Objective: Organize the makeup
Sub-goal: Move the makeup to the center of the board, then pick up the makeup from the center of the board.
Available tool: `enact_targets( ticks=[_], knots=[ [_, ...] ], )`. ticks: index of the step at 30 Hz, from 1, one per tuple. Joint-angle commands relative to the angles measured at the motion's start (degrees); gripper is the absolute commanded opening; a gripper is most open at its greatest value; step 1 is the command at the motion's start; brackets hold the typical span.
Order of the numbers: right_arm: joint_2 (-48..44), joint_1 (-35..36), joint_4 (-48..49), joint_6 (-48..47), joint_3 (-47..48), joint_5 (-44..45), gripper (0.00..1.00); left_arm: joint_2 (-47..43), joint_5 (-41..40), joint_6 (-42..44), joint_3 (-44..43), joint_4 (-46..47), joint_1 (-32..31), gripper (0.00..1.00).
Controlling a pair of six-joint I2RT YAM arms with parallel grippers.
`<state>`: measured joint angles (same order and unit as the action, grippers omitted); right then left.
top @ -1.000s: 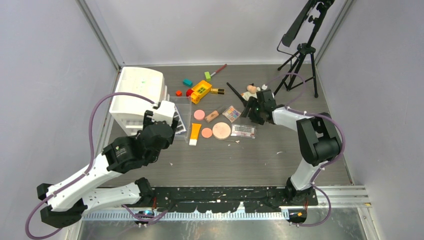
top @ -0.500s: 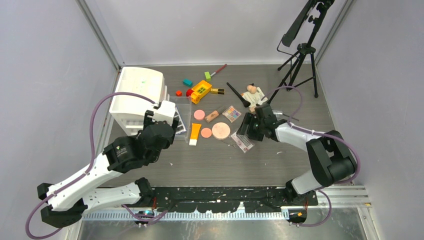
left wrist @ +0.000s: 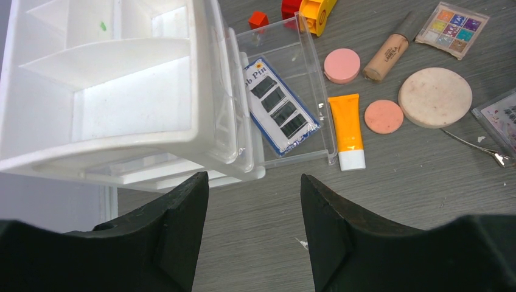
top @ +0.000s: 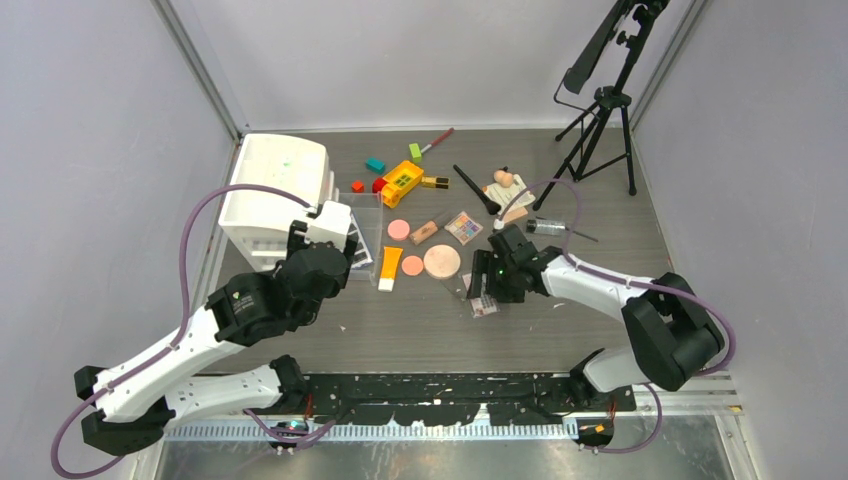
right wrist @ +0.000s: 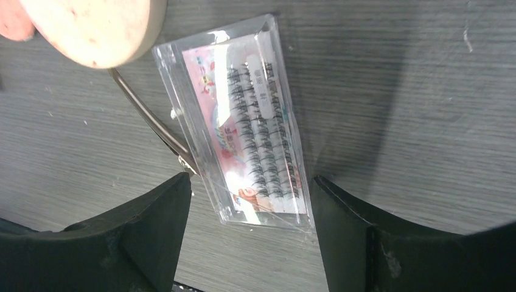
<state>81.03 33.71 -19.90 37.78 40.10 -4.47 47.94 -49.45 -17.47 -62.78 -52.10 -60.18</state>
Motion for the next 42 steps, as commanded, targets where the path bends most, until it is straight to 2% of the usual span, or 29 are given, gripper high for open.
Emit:
enact_targets(
  ticks=[1,8,20,22,28,37,42],
  knots=[
    [1.8,2.6,-7.0,-2.8,2.5,4.2,0.76,-0.3,-0.7,0.5,-0.2,1.4,0.3,0.59],
    [4.5,5.4,-8.9,-4.9,4.9,7.6,0.76,0.0,-0.8,0.6,-0.3,1.4,0.3,0.59],
    [12.9,12.7,-15.7,-6.4,11.3,19.1,0.76,-0.6,-1.3,0.5,-0.1,1.5,0.3,0.59],
    [13.7,13.3,-16.7,-6.1,12.0,20.9,0.74,-0.4,-1.3,0.6,-0.1,1.4,0.3,0.59],
    [10.4,13.5,-18.3,-5.0,12.3,25.5,0.58,-0.2,-1.4,0.6,-0.2,1.4,0.3,0.58],
    [6.8,13.5,-27.9,-4.4,17.3,36.5,0.55,-1.2,-1.7,0.5,-0.1,1.4,0.4,0.59],
    [8.3,13.5,-26.6,-5.0,18.6,34.1,0.56,-1.8,-1.7,0.5,0.0,1.4,0.3,0.59]
  ],
)
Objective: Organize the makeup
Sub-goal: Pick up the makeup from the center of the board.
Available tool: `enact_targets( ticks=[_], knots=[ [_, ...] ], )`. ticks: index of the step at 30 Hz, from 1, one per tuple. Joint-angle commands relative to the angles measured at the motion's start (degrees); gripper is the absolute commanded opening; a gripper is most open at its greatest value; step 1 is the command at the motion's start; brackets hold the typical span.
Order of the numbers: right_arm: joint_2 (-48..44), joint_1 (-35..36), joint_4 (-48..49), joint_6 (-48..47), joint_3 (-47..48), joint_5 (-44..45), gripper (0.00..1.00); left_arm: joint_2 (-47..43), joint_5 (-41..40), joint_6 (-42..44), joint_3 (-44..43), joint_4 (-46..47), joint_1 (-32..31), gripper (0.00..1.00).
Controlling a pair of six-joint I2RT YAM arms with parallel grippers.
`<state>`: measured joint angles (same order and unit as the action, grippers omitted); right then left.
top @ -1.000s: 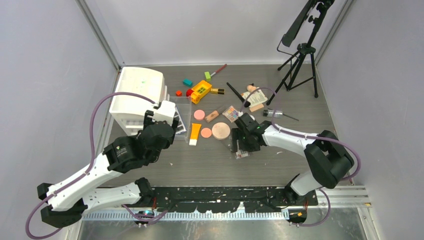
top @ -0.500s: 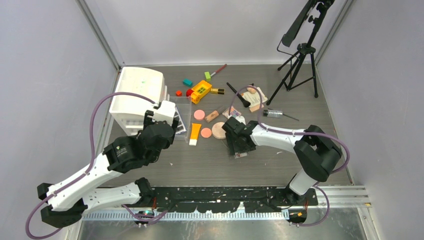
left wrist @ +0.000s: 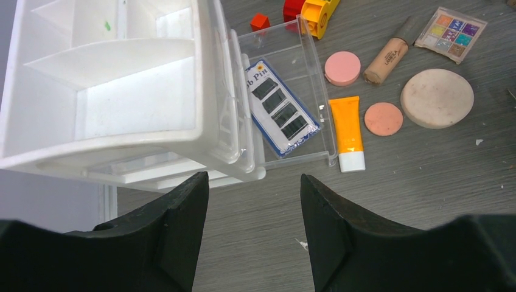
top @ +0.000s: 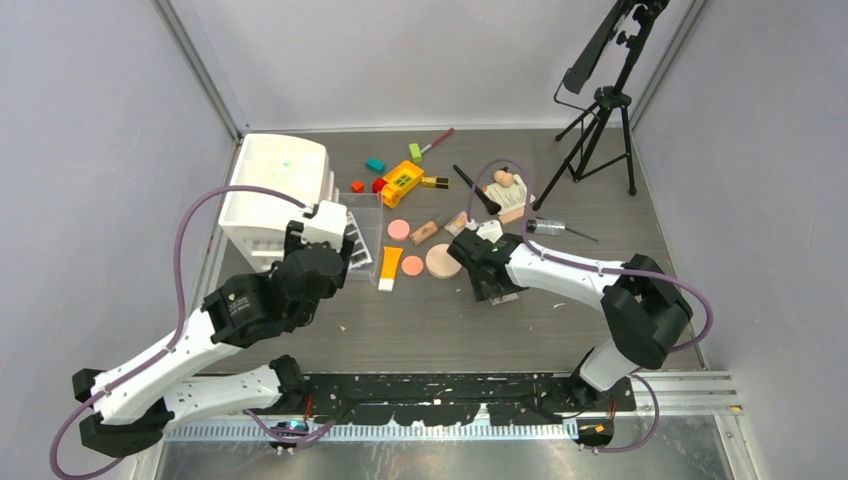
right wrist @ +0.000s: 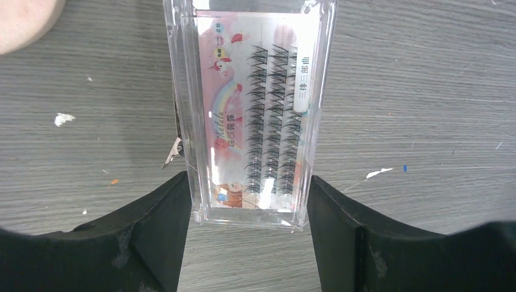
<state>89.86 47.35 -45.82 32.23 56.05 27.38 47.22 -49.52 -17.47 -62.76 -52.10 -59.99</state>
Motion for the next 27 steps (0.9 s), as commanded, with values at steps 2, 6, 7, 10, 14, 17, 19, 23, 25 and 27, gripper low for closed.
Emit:
enact_targets(
  ticks=[2,6,7,10,14,17,19,23,25,27],
  knots=[
    [0.6,-0.2,0.6,0.4,2.3,-0.8,0.56,-1.3,-1.6,0.3,0.0,1.4,0.1,0.59],
    [0.9,-0.2,5.1,1.0,-0.2,-8.3,0.56,-1.3,-1.6,0.3,0.1,1.5,0.2,0.59],
    [0.7,-0.2,6.5,1.2,-0.9,-10.0,0.56,-1.3,-1.6,0.3,0.0,1.5,0.1,0.59],
    [-0.3,-0.2,11.8,1.4,-3.5,-15.7,0.56,-0.9,-1.5,0.3,0.0,1.4,0.1,0.59],
    [-0.5,-0.2,10.3,3.1,-3.8,-14.1,0.61,-0.5,-1.5,0.3,-0.1,1.4,0.1,0.59],
    [-0.3,-0.2,7.7,4.7,-4.0,-10.4,0.7,-0.4,-1.4,0.4,-0.1,1.4,0.1,0.59],
    [0.1,-0.2,7.2,5.2,-4.3,-10.3,0.75,-0.3,-1.4,0.4,-0.1,1.5,0.1,0.59],
    [0.8,-0.2,6.4,5.4,-4.5,-12.1,0.8,-0.1,-1.3,0.5,-0.1,1.4,0.1,0.59],
    [0.3,-0.2,5.9,5.4,-4.9,-12.8,0.83,0.0,-1.3,0.4,-0.1,1.3,0.1,0.59],
    [-0.6,-0.2,5.3,5.1,-5.1,-13.3,0.85,-0.1,-1.3,0.4,-0.1,1.4,0.2,0.59]
  ],
)
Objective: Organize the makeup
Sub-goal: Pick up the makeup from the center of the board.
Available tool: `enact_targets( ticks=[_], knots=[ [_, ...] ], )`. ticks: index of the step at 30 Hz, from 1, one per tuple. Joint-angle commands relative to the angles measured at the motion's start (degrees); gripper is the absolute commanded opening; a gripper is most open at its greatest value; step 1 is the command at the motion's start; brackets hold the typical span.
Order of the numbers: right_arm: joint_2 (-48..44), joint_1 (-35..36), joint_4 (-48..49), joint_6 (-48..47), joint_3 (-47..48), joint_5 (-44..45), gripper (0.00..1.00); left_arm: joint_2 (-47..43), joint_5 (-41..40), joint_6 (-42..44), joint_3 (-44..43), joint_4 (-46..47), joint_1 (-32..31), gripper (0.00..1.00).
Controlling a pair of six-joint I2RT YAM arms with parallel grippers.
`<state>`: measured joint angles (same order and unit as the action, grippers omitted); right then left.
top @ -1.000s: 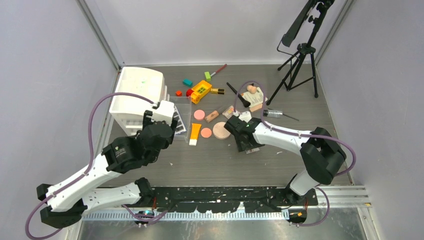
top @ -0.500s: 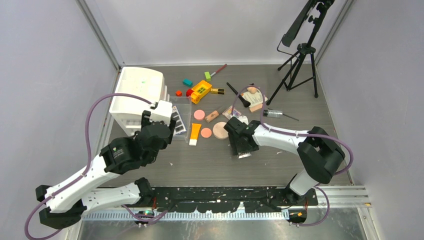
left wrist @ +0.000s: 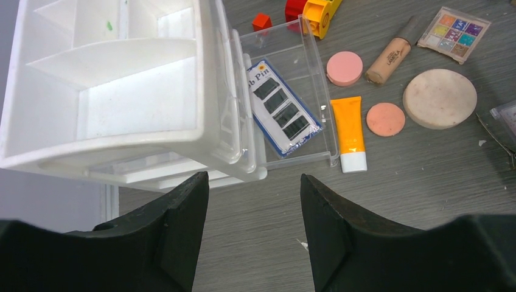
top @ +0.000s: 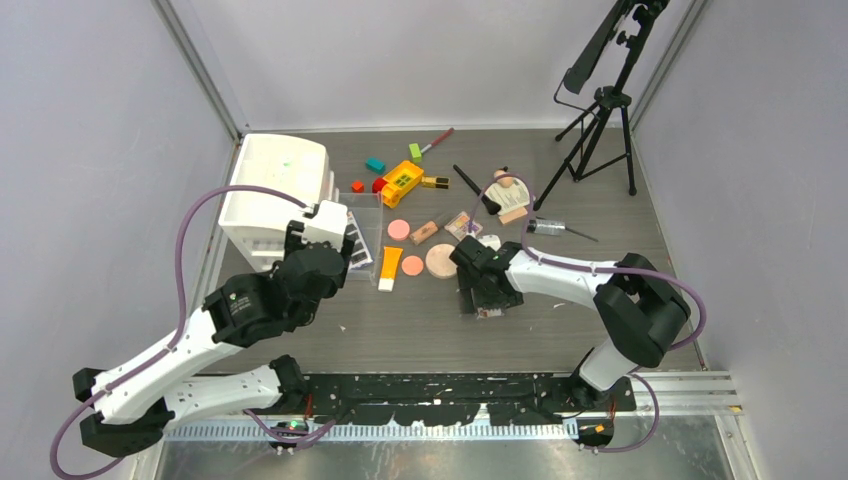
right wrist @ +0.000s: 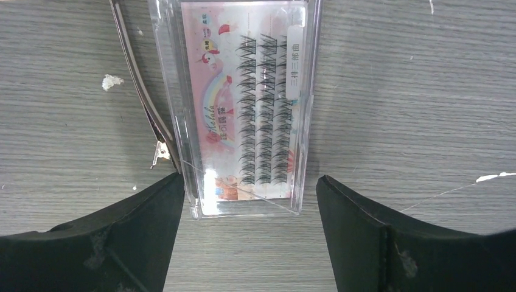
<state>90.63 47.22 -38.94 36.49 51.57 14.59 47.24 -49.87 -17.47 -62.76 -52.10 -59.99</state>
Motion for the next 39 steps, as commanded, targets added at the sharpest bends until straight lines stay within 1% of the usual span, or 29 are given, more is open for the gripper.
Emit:
enact_targets(
  ticks=[1,10,18,21,23,25,26,28,31,39],
  knots=[
    [-1.5,0.0,-1.9,0.6,-0.7,-0.7,0.85,-0.1,-0.9,0.4,-0.1,1.4,0.1,0.59],
    [0.7,0.0,-1.8,-1.0,-1.0,-1.2,0.83,-0.1,-1.0,0.4,-0.1,1.4,0.1,0.59],
    [-2.7,-1.1,-5.6,0.4,-0.9,0.7,0.83,0.1,-0.8,0.5,-0.2,1.5,0.1,0.59],
    [-3.2,-2.0,-5.3,0.4,-1.1,1.0,0.79,0.0,-0.8,0.5,-0.2,1.5,0.2,0.58],
    [-3.4,-2.4,-4.4,0.1,-1.1,0.9,0.75,-0.1,-0.9,0.5,-0.1,1.4,0.2,0.58],
    [-3.4,-2.5,-2.5,-0.9,-1.3,-0.4,0.73,-0.2,-0.9,0.5,-0.1,1.5,0.2,0.58],
    [-3.2,-2.4,-1.5,-1.6,-1.4,-1.3,0.73,-0.1,-0.9,0.5,-0.1,1.5,0.1,0.58],
    [-2.8,-2.5,0.6,-2.8,-1.3,-2.5,0.77,0.0,-0.9,0.5,-0.1,1.5,0.2,0.58],
    [-1.2,-2.5,1.0,-3.8,0.1,-1.6,0.82,0.2,-0.9,0.5,-0.1,1.4,0.1,0.58],
    [4.1,-3.1,1.1,-5.3,1.7,-0.5,0.84,-0.1,-1.1,0.6,0.0,1.4,0.2,0.59]
  ],
)
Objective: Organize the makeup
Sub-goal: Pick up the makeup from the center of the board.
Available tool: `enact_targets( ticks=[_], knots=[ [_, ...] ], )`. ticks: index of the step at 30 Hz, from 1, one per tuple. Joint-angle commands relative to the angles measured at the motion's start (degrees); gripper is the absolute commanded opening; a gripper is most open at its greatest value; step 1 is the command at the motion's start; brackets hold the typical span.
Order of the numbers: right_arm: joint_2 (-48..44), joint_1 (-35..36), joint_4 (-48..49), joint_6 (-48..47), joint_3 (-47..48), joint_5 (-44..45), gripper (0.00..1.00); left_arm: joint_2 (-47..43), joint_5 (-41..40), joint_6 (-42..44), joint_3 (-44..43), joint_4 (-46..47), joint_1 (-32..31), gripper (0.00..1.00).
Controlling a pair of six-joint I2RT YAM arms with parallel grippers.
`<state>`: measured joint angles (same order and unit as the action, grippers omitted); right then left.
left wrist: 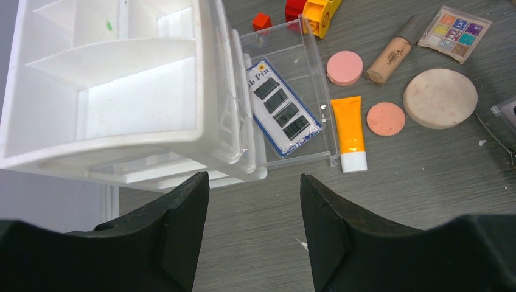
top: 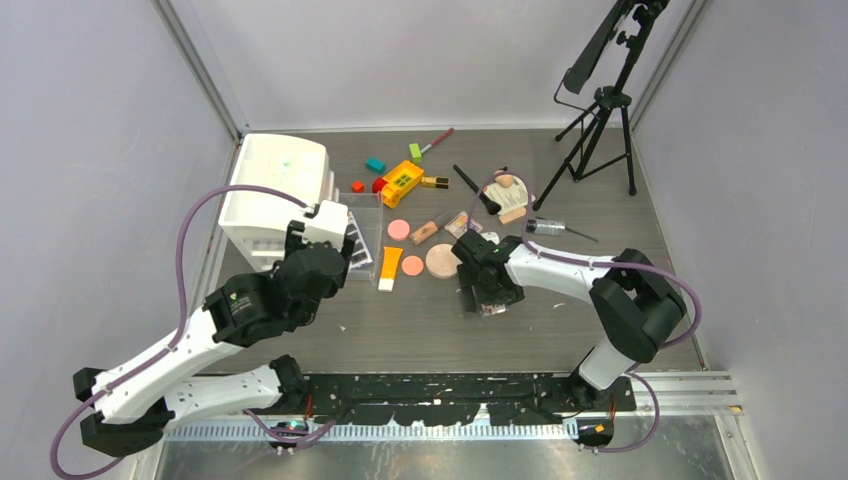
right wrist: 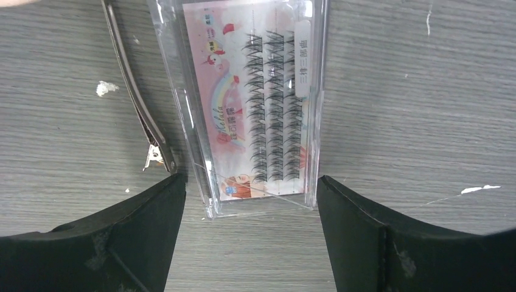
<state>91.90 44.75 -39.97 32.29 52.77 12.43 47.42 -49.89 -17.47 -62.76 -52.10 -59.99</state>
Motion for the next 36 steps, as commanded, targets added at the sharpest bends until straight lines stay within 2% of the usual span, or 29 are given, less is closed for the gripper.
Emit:
enact_targets(
  ticks=[1,4,9,11,17,20,29,32,33,36],
  knots=[
    [3.1,-0.8,2.1,-1.1,0.3,2.0,0.84,-0.3,-1.1,0.6,0.0,1.4,0.2,0.59],
    [3.1,-1.9,2.1,-0.9,-0.3,1.9,0.8,0.0,-1.0,0.6,-0.1,1.5,0.2,0.59],
    [1.2,-2.4,2.0,0.0,-0.7,2.9,0.6,0.2,-1.0,0.7,-0.2,1.4,0.2,0.59],
    [-0.1,-2.9,0.5,1.1,-0.3,5.5,0.6,0.1,-1.0,0.7,-0.2,1.5,0.3,0.59],
    [-4.2,-3.1,-8.3,3.7,4.7,20.5,0.57,-0.8,-1.3,0.6,-0.1,1.6,0.3,0.58],
    [-4.6,-3.1,-9.1,3.1,7.9,22.2,0.56,-1.1,-1.4,0.5,-0.1,1.6,0.4,0.58],
    [-5.4,-2.3,3.1,2.0,14.7,11.1,0.53,-3.8,-2.7,-0.4,0.2,1.4,0.5,0.57],
    [-5.0,-2.2,11.8,4.0,15.7,1.7,0.52,-5.0,-3.5,-0.9,0.2,1.4,0.5,0.57],
    [-4.1,-2.0,16.5,5.2,16.3,-3.9,0.52,-5.5,-3.8,-1.1,0.2,1.4,0.4,0.57],
    [1.5,-0.8,25.7,9.4,19.8,-13.4,0.51,-7.1,-5.0,-2.0,0.3,1.0,0.5,0.56]
  ],
)
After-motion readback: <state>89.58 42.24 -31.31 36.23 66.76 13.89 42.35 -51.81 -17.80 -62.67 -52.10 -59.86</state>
